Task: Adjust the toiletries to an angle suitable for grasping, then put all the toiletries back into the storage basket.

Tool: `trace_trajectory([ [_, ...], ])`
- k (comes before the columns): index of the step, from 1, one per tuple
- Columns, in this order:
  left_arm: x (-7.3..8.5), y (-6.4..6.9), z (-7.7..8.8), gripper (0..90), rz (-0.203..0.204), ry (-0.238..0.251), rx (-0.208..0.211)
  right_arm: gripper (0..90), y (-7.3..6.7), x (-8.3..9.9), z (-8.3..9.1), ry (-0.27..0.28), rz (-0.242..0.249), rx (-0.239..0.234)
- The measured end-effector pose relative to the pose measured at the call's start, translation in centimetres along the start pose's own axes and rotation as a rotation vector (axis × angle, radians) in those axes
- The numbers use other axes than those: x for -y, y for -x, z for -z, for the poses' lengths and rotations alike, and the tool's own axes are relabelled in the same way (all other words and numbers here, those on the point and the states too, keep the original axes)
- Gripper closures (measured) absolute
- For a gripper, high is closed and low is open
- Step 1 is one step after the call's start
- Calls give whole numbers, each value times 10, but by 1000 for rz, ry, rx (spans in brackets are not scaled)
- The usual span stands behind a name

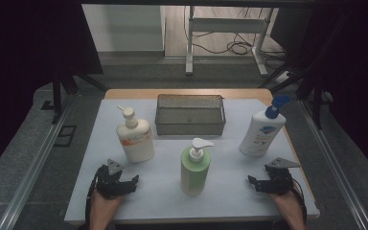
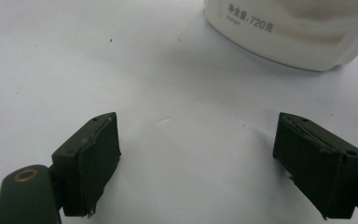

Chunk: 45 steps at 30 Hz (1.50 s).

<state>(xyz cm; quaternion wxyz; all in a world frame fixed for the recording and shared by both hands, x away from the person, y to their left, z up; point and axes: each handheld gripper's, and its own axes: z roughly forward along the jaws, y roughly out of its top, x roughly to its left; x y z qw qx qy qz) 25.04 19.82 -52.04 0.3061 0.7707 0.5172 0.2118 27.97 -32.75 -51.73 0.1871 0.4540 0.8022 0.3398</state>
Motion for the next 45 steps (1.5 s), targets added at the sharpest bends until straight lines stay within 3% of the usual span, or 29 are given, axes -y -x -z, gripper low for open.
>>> trace_trajectory([
  [5, 1, 0, -1, 133, -13, 3, 4, 146, 1, 0, 1, 1, 2, -1],
  [24, 1, -5, -3, 133, 19, -9, 36, 146, 1, 0, 0, -1, 5, -13],
  [45, 1, -5, -4, 131, 23, -11, 40, 136, 8, -4, 4, 22, -14, -17],
])
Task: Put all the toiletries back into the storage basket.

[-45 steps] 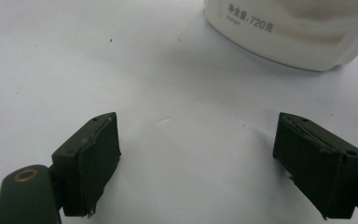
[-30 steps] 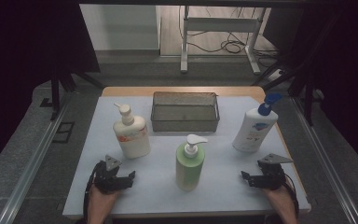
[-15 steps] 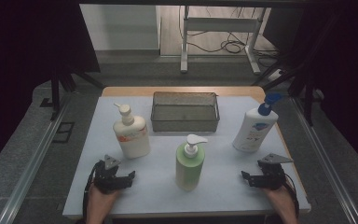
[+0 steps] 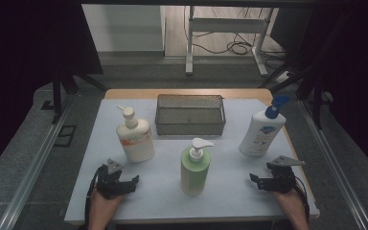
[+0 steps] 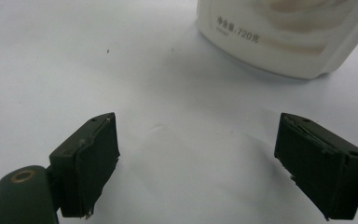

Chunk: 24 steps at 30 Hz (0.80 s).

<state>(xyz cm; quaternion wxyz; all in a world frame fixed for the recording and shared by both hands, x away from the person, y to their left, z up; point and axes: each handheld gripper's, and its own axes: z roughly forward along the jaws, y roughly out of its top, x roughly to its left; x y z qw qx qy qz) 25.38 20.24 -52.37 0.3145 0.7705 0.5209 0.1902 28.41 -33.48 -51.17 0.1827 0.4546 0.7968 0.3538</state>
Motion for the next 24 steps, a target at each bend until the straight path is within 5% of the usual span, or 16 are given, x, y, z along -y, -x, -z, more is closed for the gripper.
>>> trace_trajectory([
  [24, 0, 0, 0, 130, -1, 1, -2, 137, 13, -9, -1, 15, 48, 9],
])
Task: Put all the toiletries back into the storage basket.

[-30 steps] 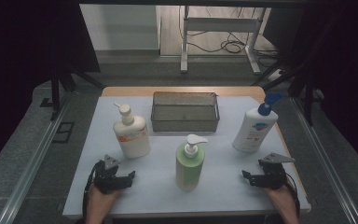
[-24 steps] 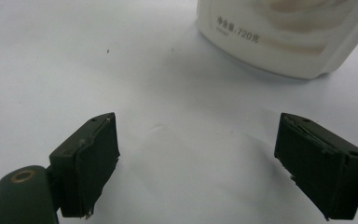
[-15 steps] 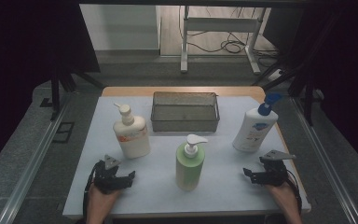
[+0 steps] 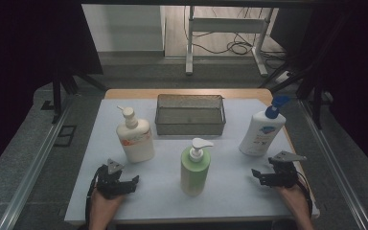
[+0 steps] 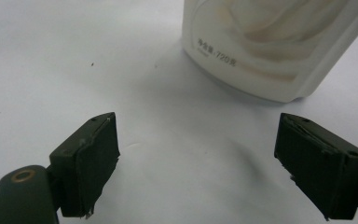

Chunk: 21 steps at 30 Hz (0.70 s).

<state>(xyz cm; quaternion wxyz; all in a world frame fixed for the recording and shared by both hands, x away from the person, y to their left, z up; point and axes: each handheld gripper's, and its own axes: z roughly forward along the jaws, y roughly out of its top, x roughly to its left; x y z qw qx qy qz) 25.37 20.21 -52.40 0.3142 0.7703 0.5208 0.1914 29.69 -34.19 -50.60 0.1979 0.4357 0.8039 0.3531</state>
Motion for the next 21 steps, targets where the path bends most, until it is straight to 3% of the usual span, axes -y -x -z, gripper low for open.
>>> trace_trajectory([
  [8, 0, 0, 0, 130, 0, 0, 0, 123, 13, 0, 0, 0, -54, 8],
  [15, 0, 0, 0, 129, 1, 0, 0, 127, 23, -2, 4, 19, -60, 27],
  [21, 0, 0, 0, 129, 0, 0, 0, 151, 29, -4, 5, 5, -98, 22],
])
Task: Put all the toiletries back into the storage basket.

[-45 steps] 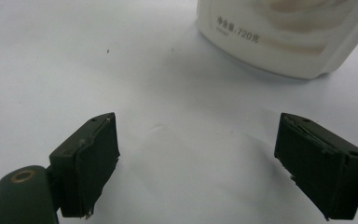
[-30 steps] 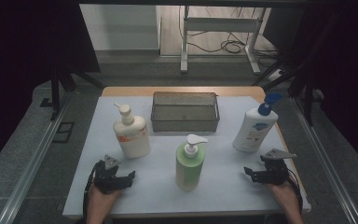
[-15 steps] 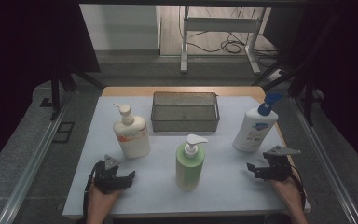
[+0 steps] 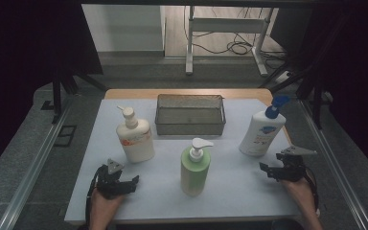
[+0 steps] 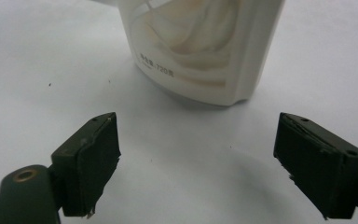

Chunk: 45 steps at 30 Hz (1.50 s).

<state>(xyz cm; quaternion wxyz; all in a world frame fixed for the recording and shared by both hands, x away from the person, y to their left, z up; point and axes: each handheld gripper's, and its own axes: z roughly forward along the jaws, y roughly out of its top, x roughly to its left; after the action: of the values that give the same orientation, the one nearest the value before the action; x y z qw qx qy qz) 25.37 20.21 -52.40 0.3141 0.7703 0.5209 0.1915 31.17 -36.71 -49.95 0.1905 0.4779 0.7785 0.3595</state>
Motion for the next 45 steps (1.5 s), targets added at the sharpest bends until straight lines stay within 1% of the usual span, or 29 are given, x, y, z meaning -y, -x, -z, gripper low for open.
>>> trace_trajectory([
  [1, 0, 0, 0, 129, 0, 0, -1, 153, 2, -1, 0, -4, -9, -8],
  [3, 0, 0, 0, 129, 0, 0, 0, 159, 2, -2, 0, -5, -11, -8],
  [5, 0, 0, 0, 129, 0, 0, 0, 194, 3, -5, 0, -9, -6, 2],
  [6, 0, 0, 0, 129, -1, 0, -1, 194, 3, -5, 0, -9, -6, 2],
  [7, 0, 0, 0, 129, 0, 0, 0, 247, 5, -7, 1, -10, -9, 16],
  [10, 0, 0, 0, 129, 0, 0, -1, 347, 9, -9, 1, -17, -14, 23],
  [11, 0, 0, 0, 129, 0, 0, -1, 347, 9, -9, 1, -17, -14, 23],
  [12, 0, 0, 0, 129, -1, 0, -1, 369, 10, -10, 1, -24, -13, 25],
  [13, 0, 0, 0, 129, 0, 0, -1, 409, 13, -12, 0, -37, -19, 16],
  [15, 0, 0, 0, 129, 0, 0, -1, 451, 15, -13, -1, -36, -27, 8],
  [16, 0, 0, 0, 129, 0, 0, -1, 451, 15, -13, -1, -36, -27, 8],
  [18, 0, 0, 0, 129, 0, 0, -1, 530, 19, -14, -4, -37, -31, 6],
  [20, 0, 0, 0, 129, 0, 0, -1, 585, 21, -15, -5, -39, -27, 12],
  [23, 0, 0, 0, 130, 0, 0, -1, 686, 24, -16, -7, -49, -25, 37],
  [25, 0, 0, 0, 129, 0, 0, -1, 776, 28, -16, -8, -41, -32, 48],
  [26, 0, 0, 0, 129, -1, 0, -1, 776, 28, -16, -8, -41, -32, 48],
  [28, 0, 0, 0, 129, 0, 0, -1, 843, 32, -16, -9, -32, -46, 46],
  [29, 0, 0, 0, 129, 0, 0, -1, 893, 36, -16, -11, -27, -56, 47],
  [33, 0, 0, 0, 129, -1, 0, -1, 897, 42, -18, -17, -35, -79, 46],
  [42, 0, 0, 0, 129, -2, 0, -1, 897, 48, -27, -32, -53, -88, 55],
  [45, 0, 0, 0, 129, -1, 1, -1, 896, 51, -32, -37, -49, -98, 44],
])
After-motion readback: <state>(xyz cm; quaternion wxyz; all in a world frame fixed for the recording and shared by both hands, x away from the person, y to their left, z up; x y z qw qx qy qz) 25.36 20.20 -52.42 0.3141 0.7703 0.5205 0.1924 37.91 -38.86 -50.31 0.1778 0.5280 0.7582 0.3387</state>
